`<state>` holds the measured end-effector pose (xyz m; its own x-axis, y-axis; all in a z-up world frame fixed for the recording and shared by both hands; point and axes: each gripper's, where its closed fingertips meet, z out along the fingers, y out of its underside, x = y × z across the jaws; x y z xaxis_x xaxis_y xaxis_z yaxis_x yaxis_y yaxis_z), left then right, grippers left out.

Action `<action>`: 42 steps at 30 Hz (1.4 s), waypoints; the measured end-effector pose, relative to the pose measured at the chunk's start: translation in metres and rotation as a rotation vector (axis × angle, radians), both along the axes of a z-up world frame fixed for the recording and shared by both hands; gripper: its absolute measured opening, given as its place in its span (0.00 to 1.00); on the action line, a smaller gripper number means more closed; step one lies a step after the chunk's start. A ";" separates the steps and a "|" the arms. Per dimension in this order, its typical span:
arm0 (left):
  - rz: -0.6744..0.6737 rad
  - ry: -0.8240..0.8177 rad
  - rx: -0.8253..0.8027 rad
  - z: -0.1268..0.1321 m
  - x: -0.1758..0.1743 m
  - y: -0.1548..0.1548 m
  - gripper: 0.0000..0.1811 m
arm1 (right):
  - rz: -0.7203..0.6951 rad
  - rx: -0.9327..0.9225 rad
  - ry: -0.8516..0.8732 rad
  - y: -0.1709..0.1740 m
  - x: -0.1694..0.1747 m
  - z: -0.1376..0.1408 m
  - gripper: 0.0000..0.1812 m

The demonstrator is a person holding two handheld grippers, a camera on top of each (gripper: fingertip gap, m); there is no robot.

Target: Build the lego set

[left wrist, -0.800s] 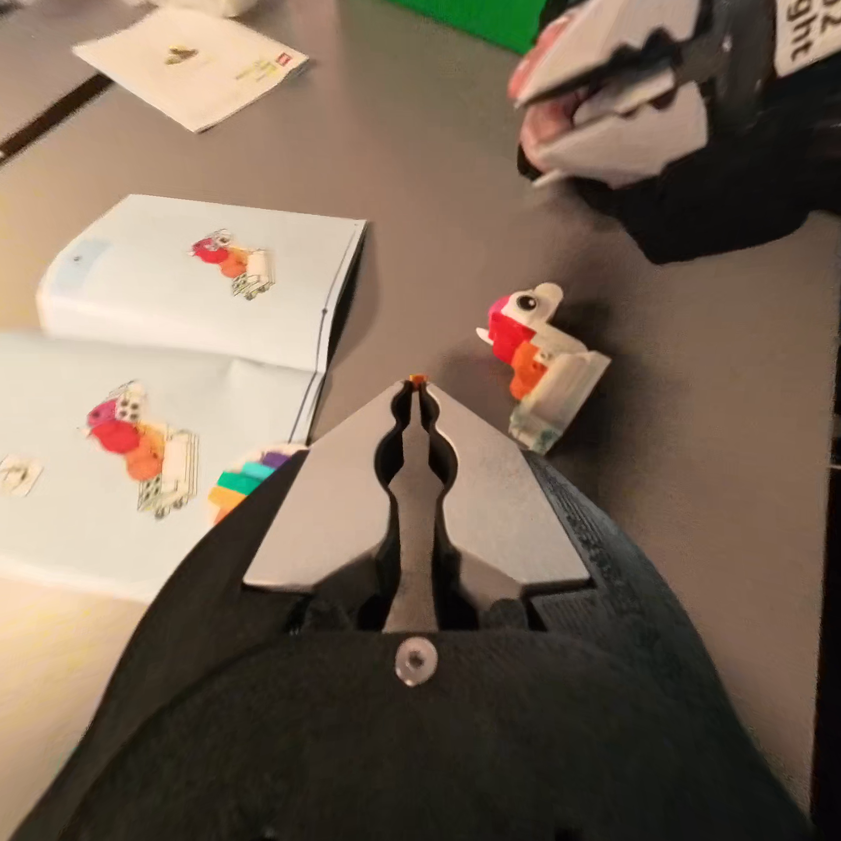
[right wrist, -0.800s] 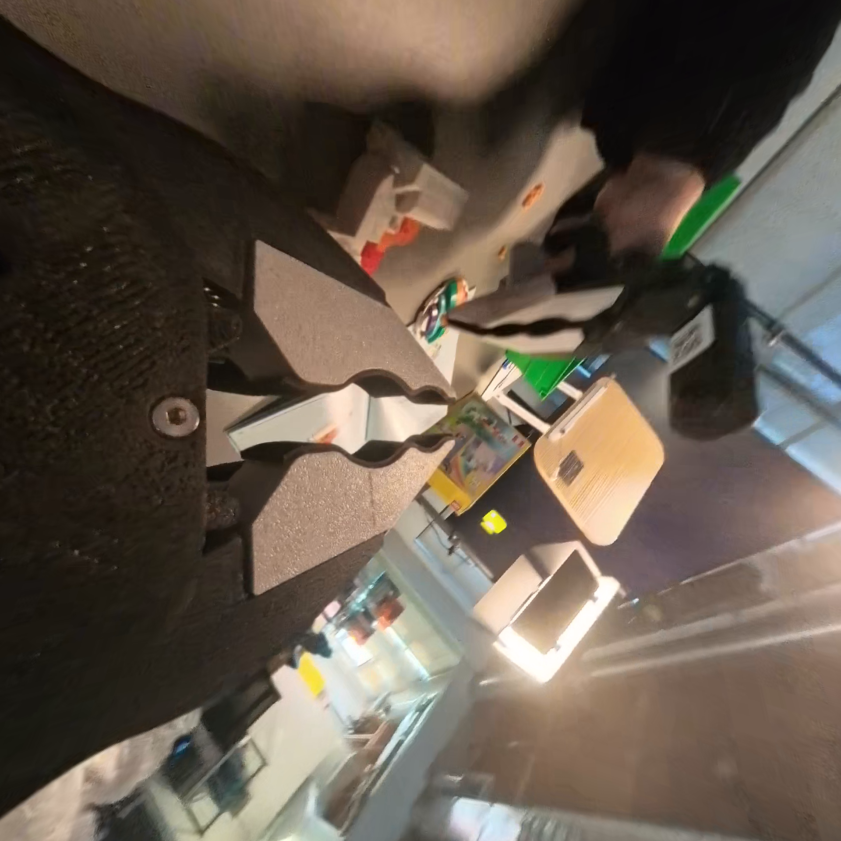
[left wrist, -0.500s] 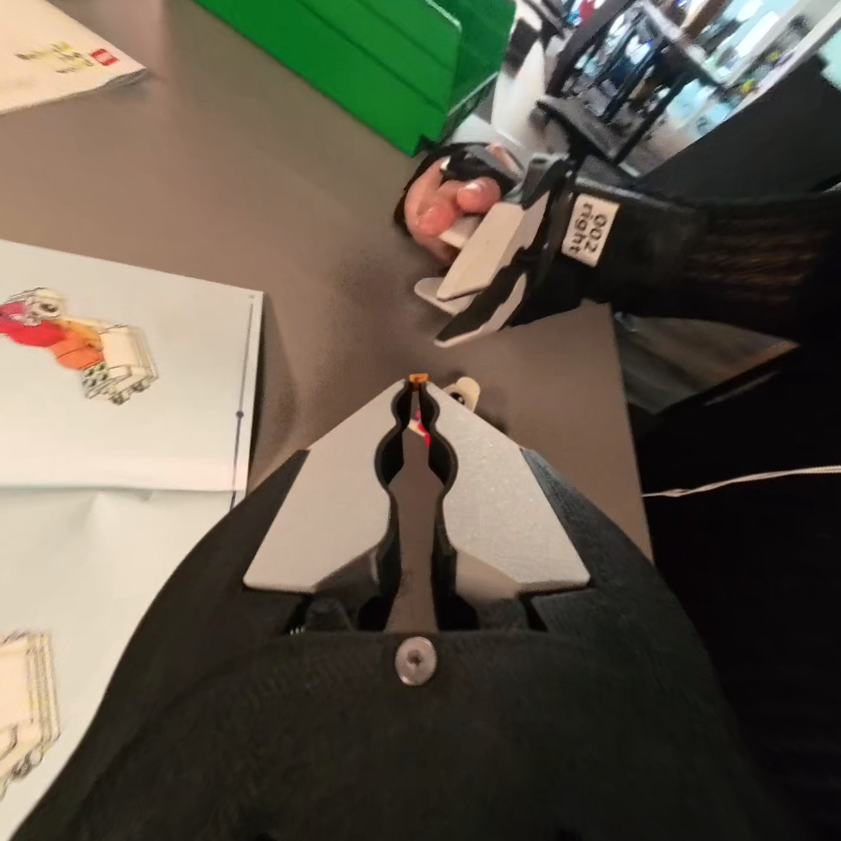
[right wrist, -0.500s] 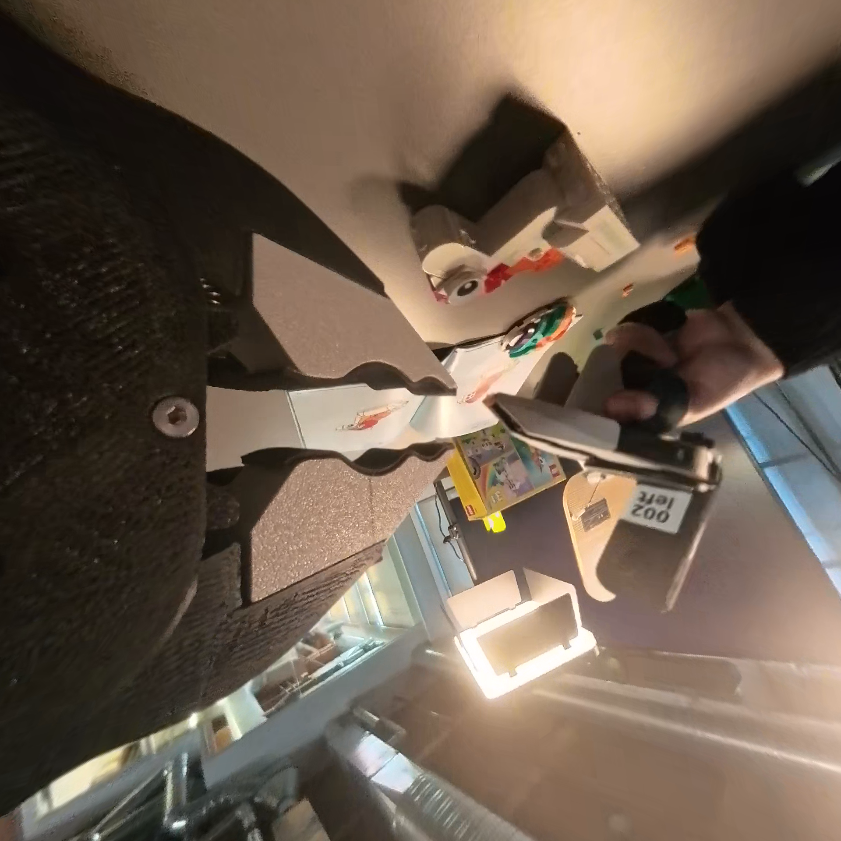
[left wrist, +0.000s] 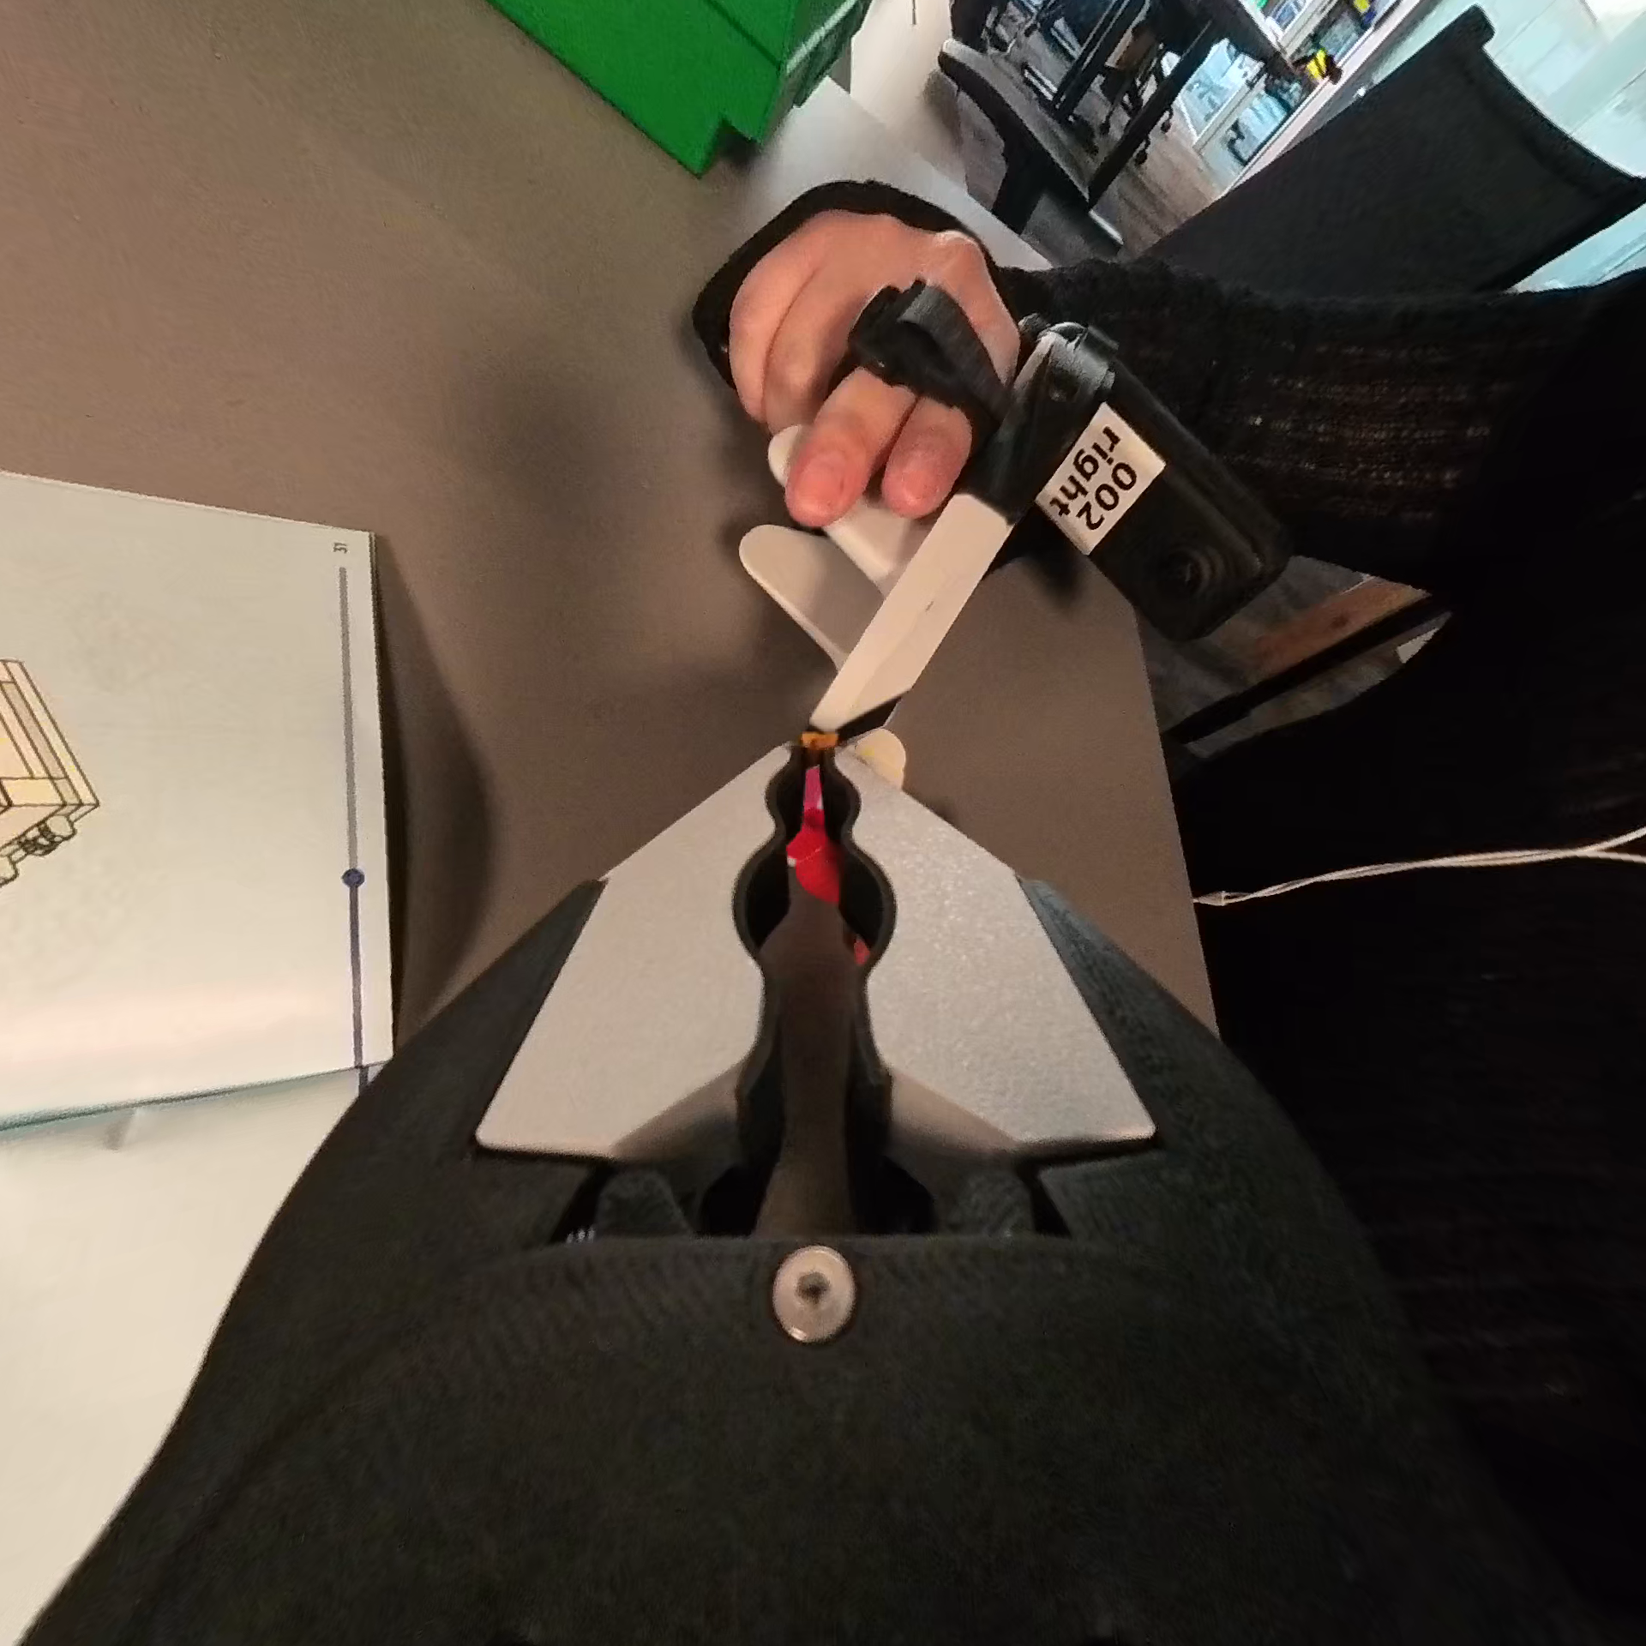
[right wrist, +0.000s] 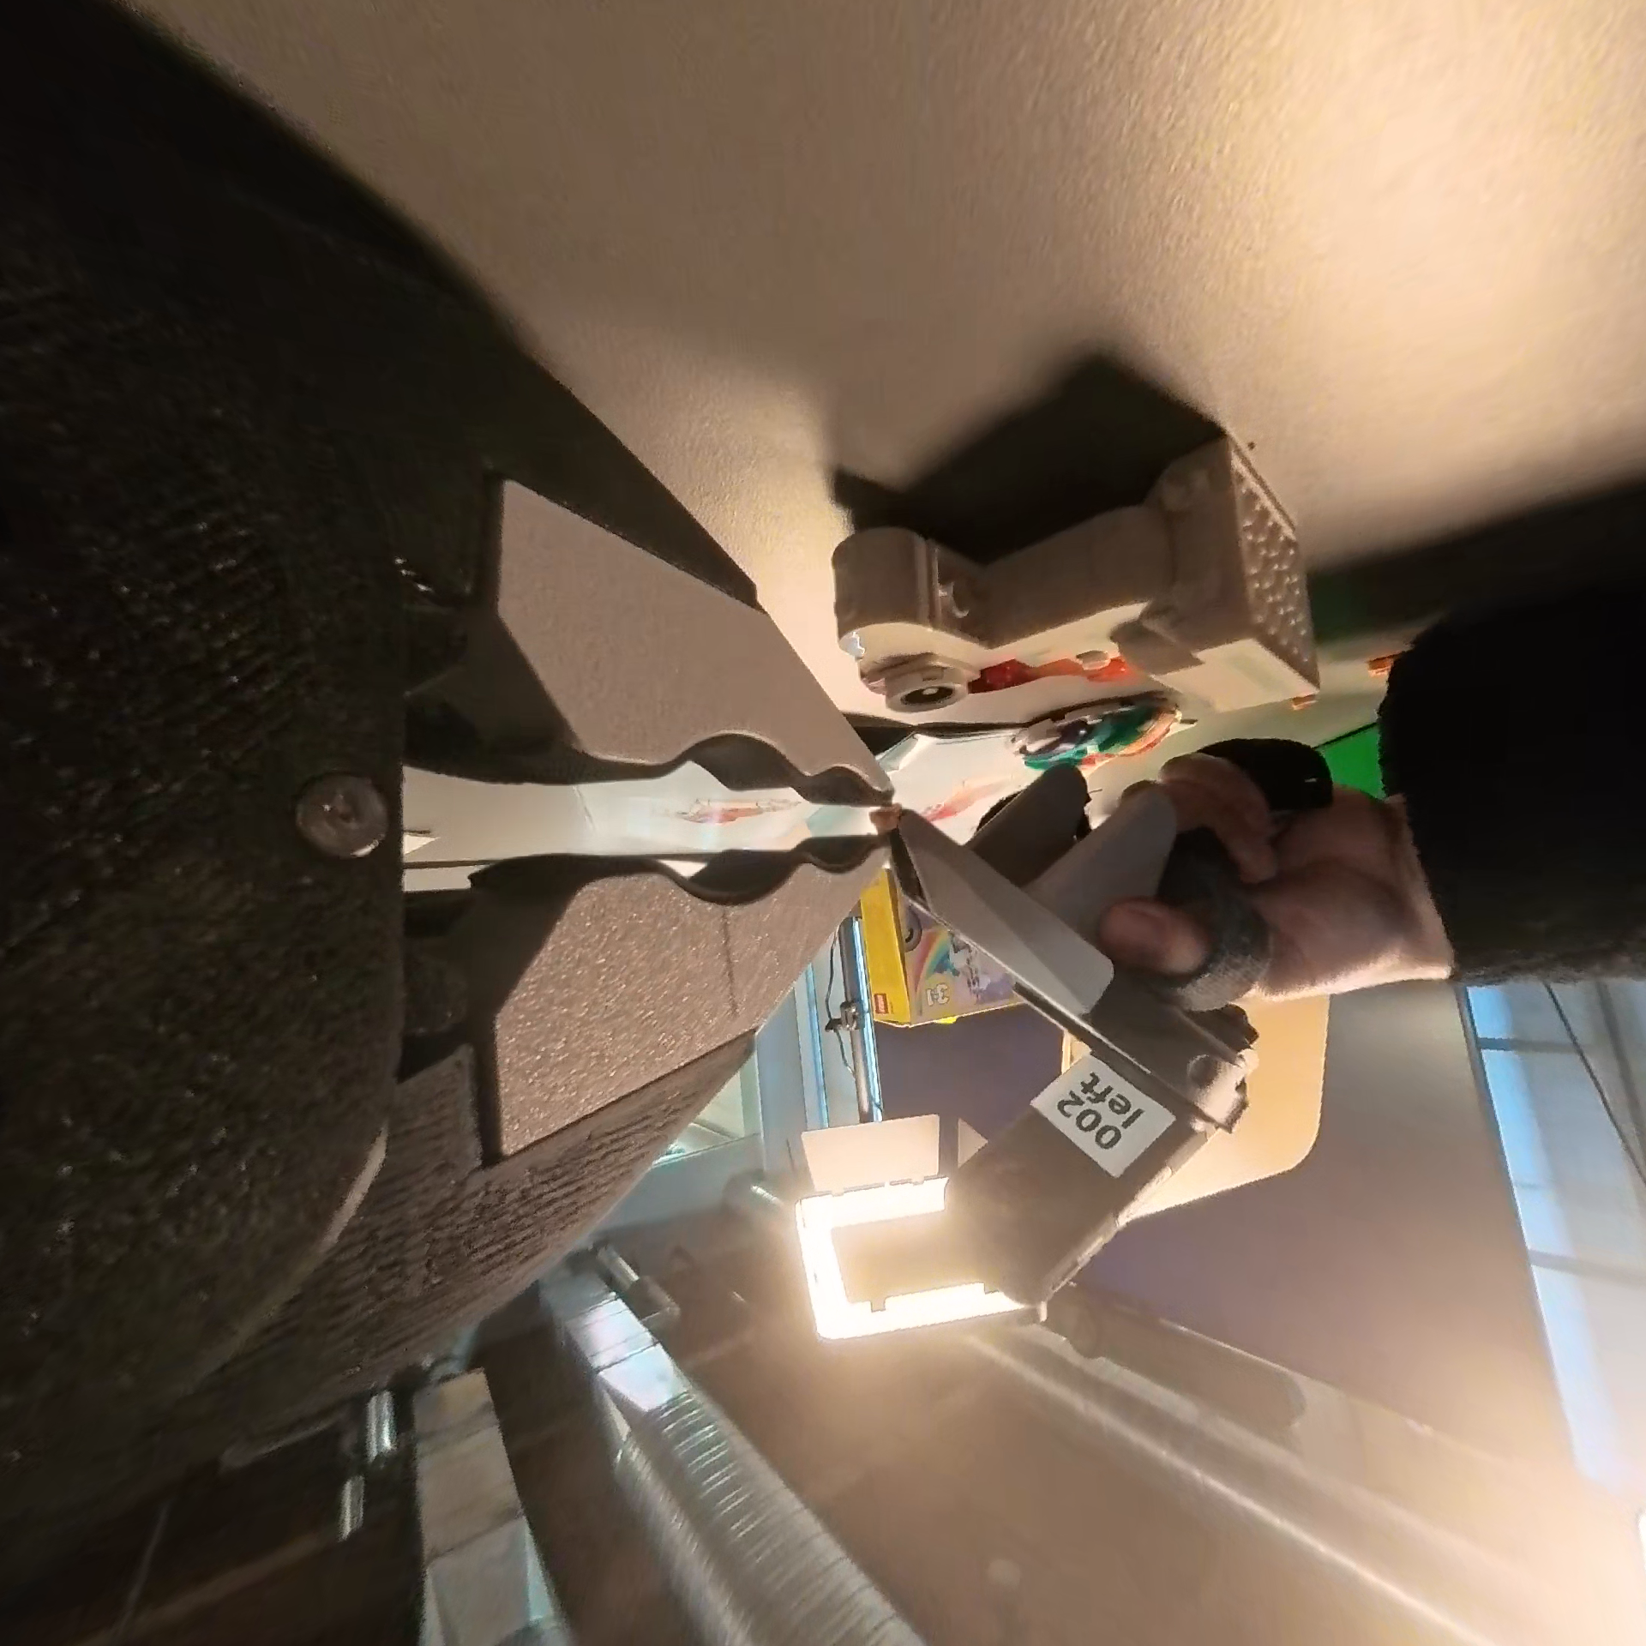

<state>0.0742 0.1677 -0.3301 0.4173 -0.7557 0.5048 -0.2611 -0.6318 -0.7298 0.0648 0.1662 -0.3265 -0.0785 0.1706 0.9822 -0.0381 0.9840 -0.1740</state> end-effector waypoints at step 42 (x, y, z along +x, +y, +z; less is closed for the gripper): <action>0.264 0.483 1.259 0.033 0.006 0.010 0.12 | 0.133 -2.050 -0.489 0.015 0.015 0.031 0.00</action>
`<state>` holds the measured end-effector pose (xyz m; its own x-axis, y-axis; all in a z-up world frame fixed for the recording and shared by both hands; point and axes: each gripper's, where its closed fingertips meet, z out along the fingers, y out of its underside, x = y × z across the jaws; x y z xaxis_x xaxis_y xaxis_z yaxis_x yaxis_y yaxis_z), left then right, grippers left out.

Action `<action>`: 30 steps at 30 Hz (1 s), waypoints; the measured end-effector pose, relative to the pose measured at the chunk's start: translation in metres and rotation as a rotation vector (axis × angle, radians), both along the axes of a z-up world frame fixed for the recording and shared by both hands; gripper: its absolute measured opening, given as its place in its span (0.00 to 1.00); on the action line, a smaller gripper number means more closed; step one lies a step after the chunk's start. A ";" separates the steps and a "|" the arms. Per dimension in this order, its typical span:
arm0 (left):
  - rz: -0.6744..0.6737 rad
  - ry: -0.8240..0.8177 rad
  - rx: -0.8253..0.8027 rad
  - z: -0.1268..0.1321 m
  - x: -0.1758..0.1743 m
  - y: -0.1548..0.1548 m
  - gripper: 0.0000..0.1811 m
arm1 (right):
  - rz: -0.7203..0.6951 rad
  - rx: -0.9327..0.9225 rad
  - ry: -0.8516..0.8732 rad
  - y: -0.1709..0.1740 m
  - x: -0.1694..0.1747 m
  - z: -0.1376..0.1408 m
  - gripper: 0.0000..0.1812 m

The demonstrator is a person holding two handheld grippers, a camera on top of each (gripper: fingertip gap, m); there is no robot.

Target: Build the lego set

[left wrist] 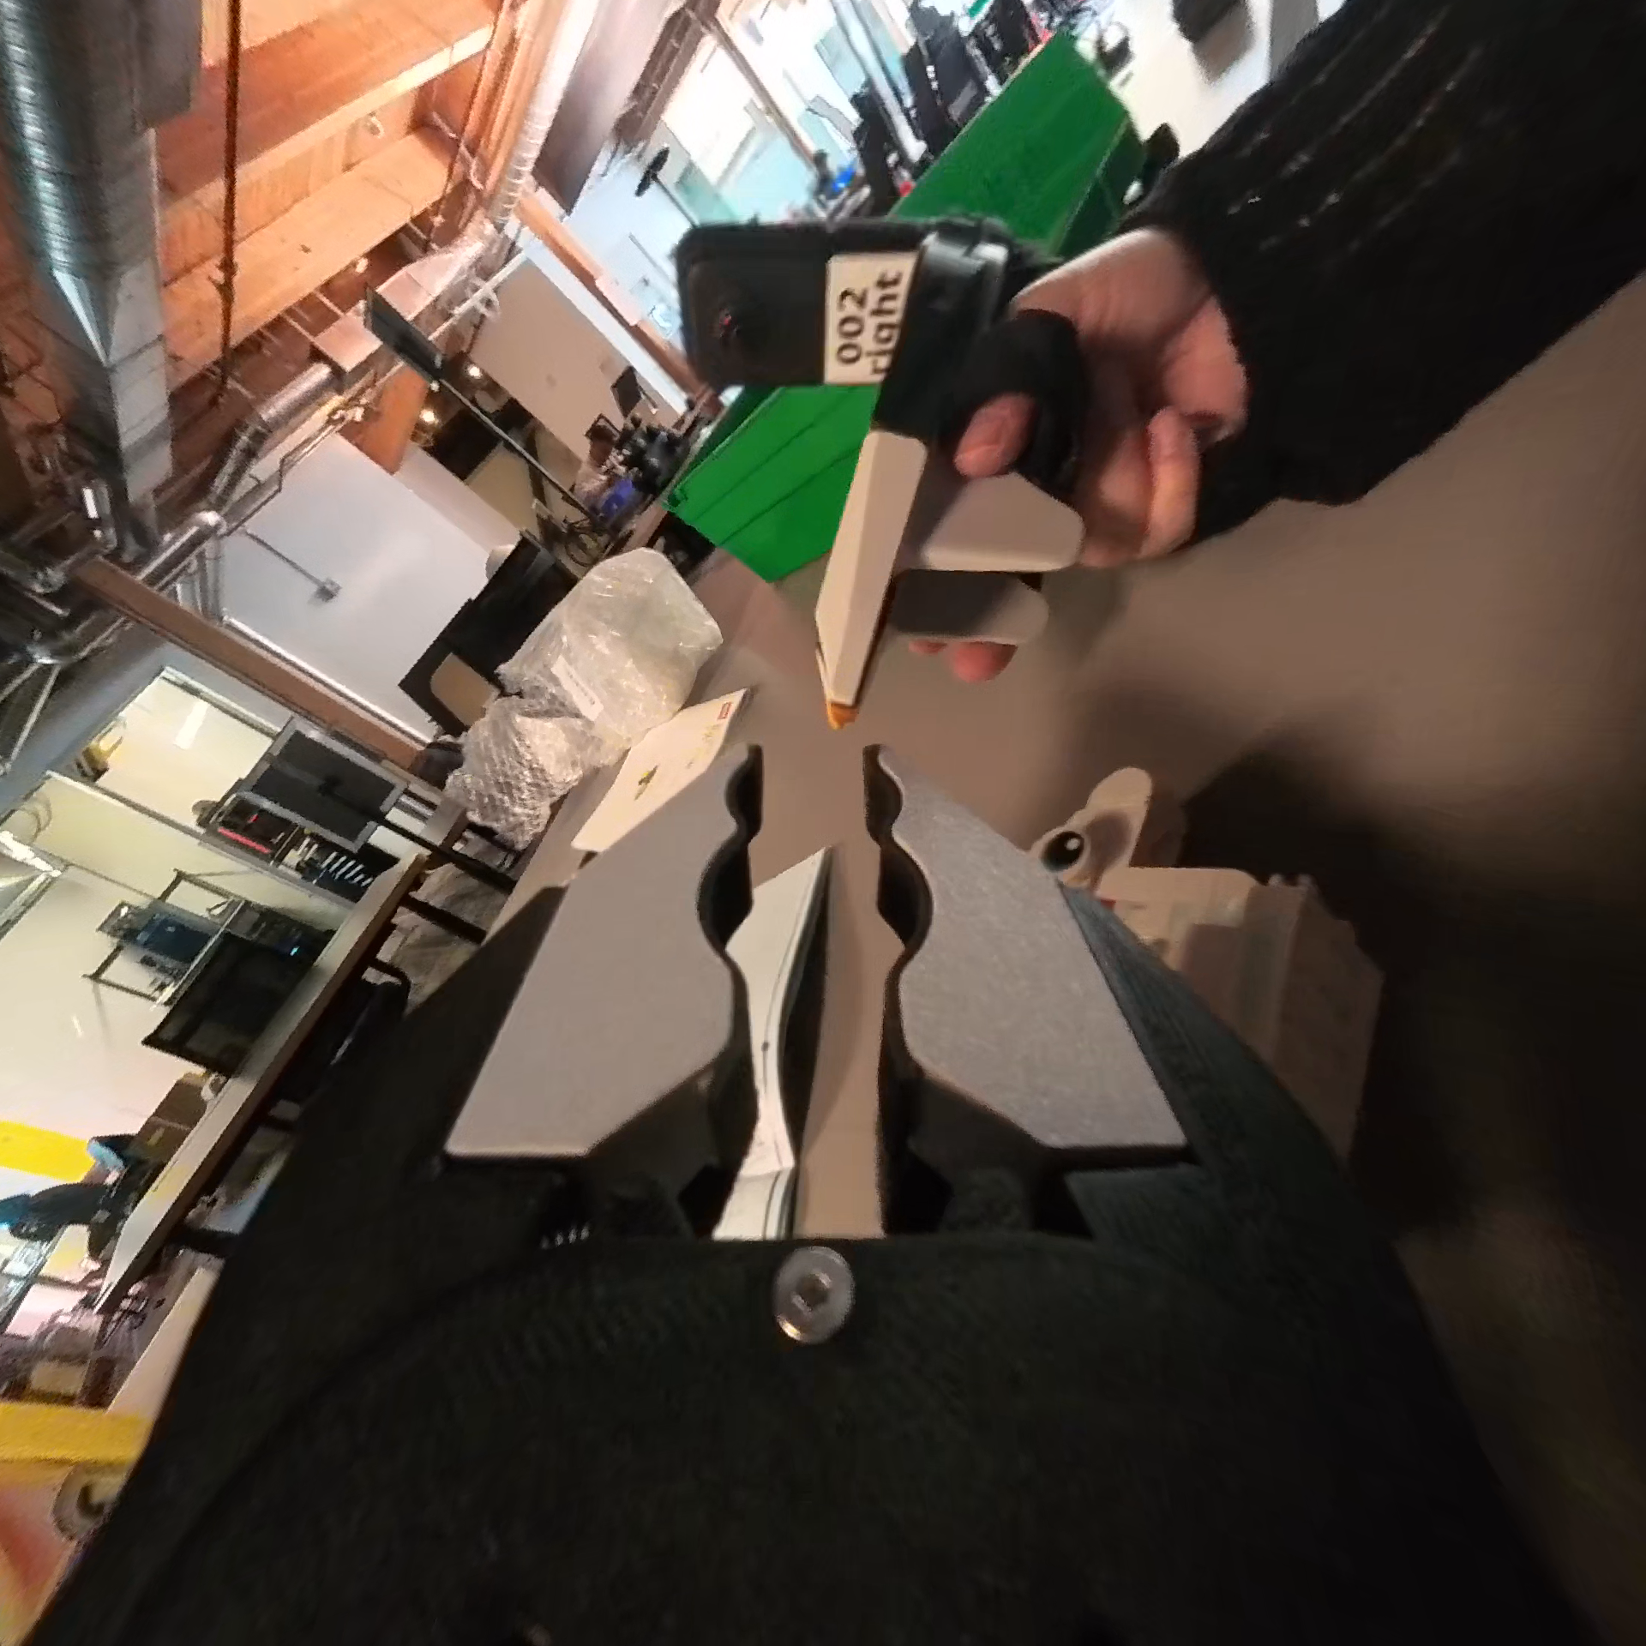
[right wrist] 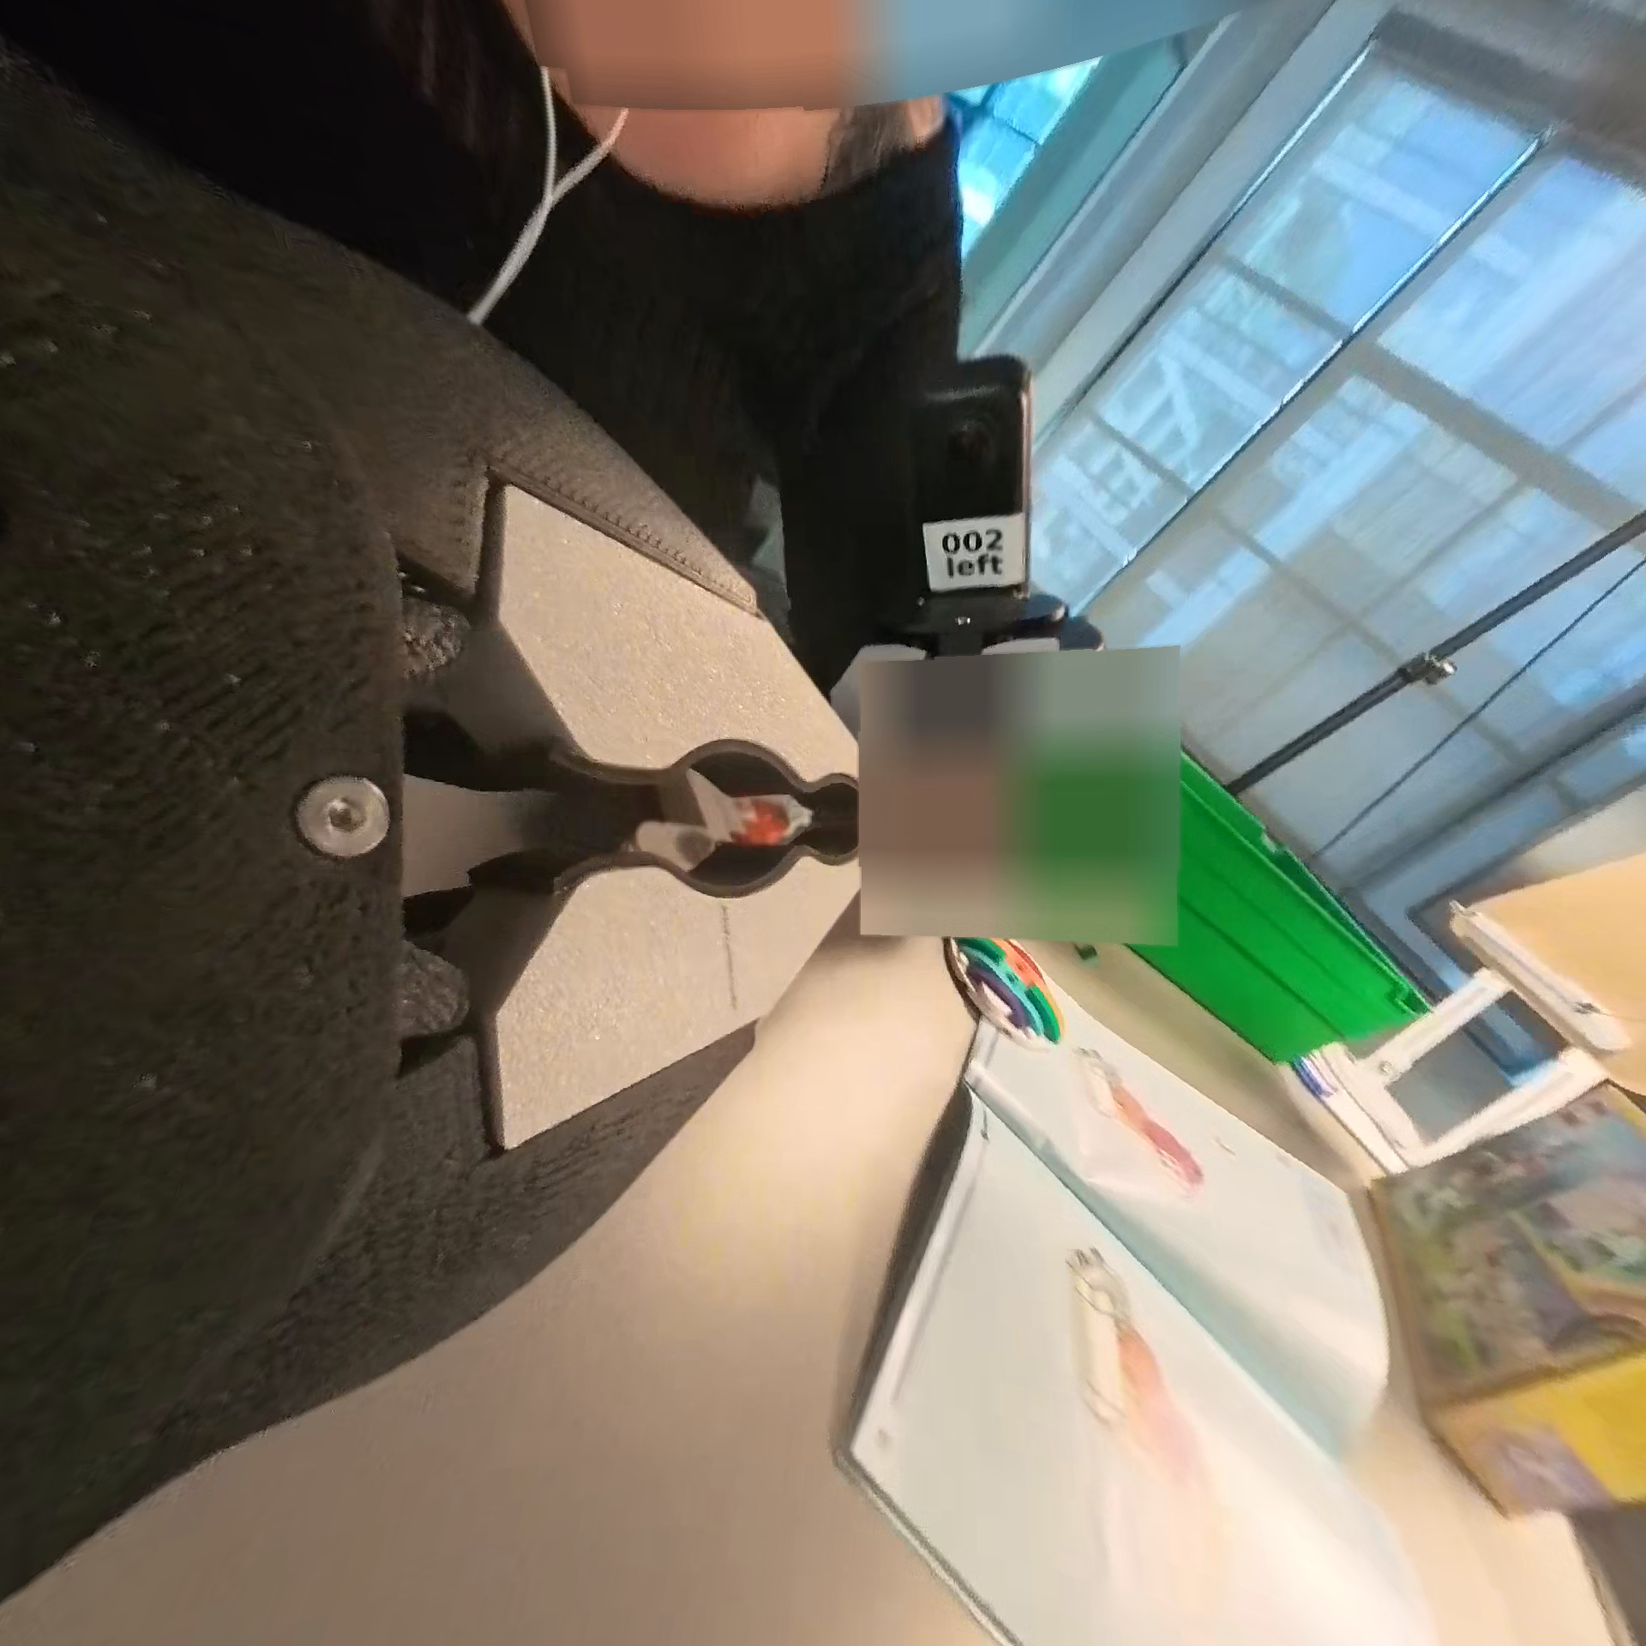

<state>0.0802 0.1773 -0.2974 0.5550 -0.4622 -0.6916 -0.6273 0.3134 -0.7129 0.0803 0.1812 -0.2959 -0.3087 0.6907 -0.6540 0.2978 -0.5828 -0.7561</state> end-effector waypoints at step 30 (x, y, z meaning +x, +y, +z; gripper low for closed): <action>-0.027 0.101 -0.140 -0.020 0.011 -0.004 0.01 | 0.049 0.178 -0.048 -0.015 0.000 -0.013 0.00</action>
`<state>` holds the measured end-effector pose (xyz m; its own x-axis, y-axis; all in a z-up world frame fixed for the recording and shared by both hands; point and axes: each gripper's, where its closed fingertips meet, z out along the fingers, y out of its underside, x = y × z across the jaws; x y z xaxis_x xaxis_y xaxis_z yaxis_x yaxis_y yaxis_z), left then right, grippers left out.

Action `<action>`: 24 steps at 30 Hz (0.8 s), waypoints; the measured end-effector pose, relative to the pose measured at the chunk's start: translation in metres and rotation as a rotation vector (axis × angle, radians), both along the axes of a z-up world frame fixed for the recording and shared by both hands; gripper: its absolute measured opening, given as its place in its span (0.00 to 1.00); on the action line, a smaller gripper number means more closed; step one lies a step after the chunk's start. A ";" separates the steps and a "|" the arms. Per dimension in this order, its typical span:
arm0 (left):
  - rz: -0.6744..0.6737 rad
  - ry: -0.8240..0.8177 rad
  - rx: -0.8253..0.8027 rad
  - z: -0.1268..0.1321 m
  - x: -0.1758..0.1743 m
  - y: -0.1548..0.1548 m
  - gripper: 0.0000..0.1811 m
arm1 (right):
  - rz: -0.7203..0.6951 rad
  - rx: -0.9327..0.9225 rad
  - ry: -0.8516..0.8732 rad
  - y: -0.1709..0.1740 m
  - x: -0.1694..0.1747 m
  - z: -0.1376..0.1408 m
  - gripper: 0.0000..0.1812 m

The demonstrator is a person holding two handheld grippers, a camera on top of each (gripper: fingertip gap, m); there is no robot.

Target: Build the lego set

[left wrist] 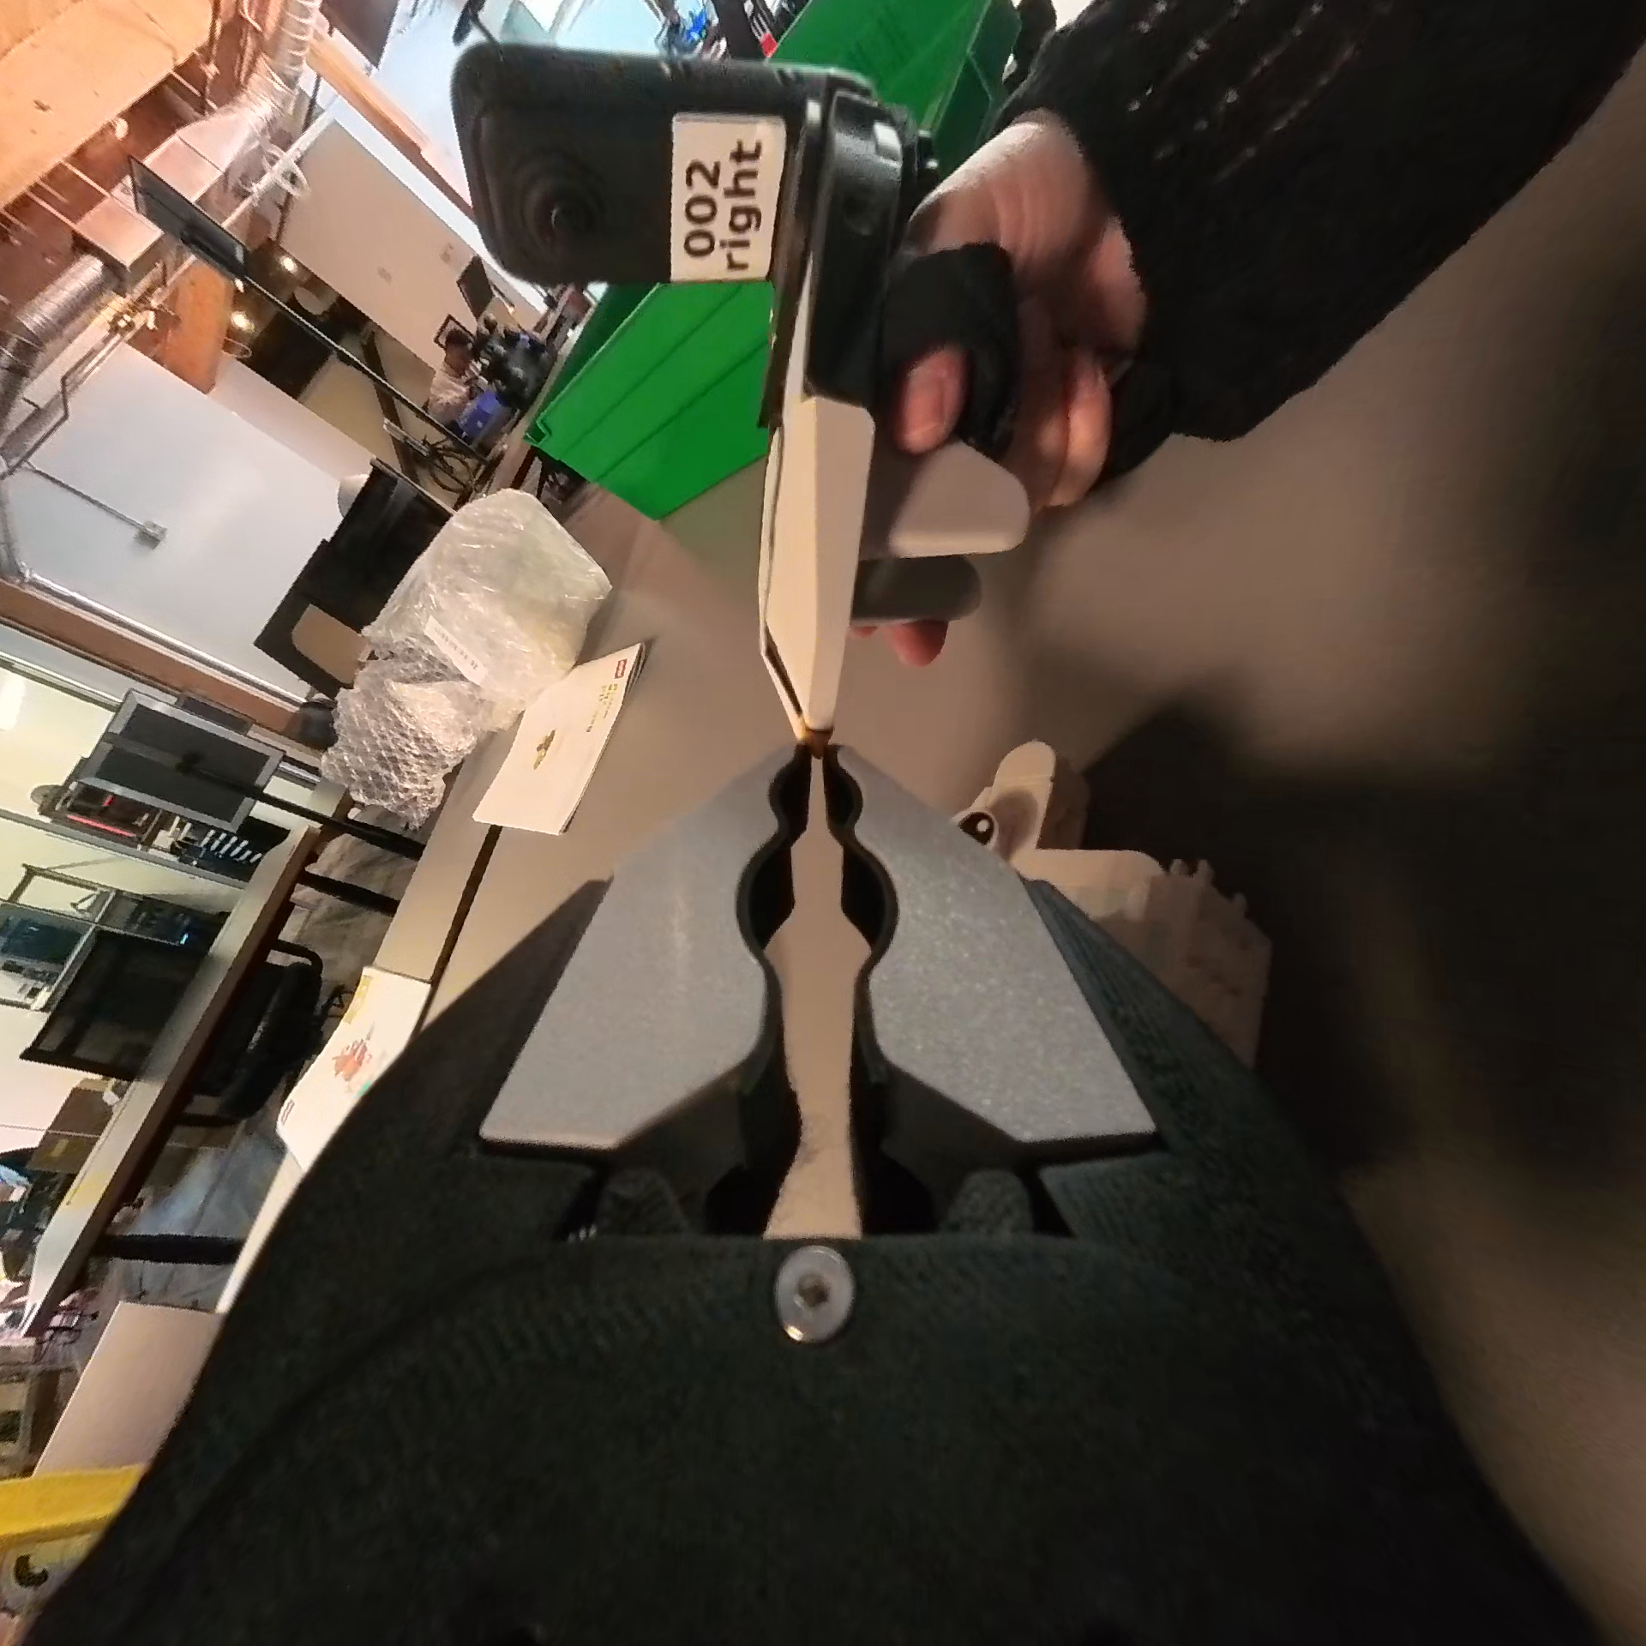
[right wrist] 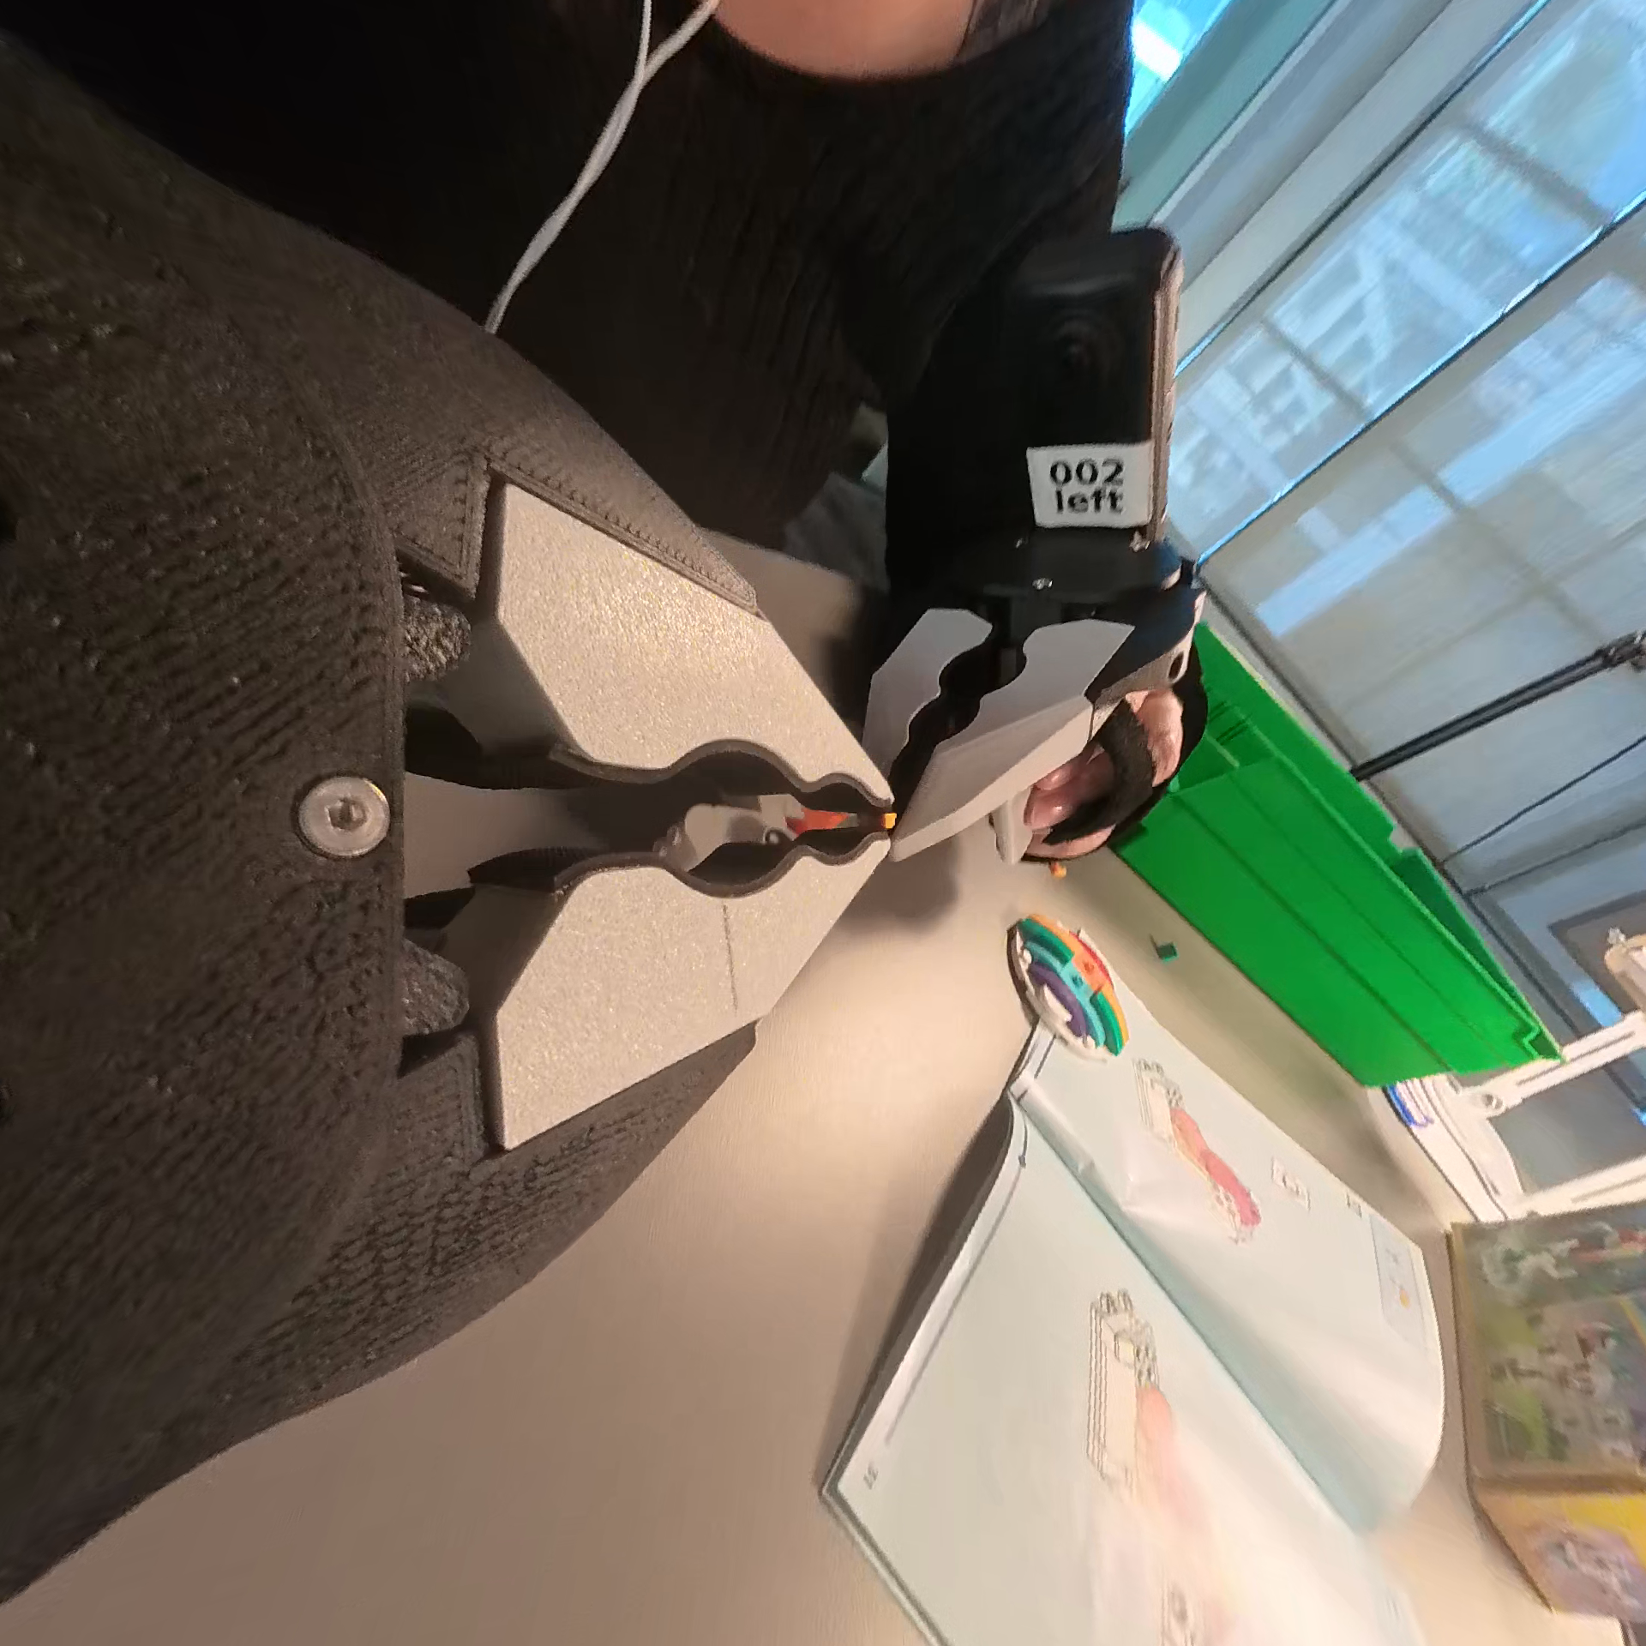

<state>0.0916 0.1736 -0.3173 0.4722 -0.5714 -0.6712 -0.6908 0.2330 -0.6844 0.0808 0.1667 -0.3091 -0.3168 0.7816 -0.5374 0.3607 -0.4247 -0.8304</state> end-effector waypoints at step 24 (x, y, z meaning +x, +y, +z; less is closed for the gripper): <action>-0.003 -0.353 -0.384 0.006 -0.033 -0.016 0.30 | -0.139 -0.045 -0.385 0.038 0.020 -0.050 0.00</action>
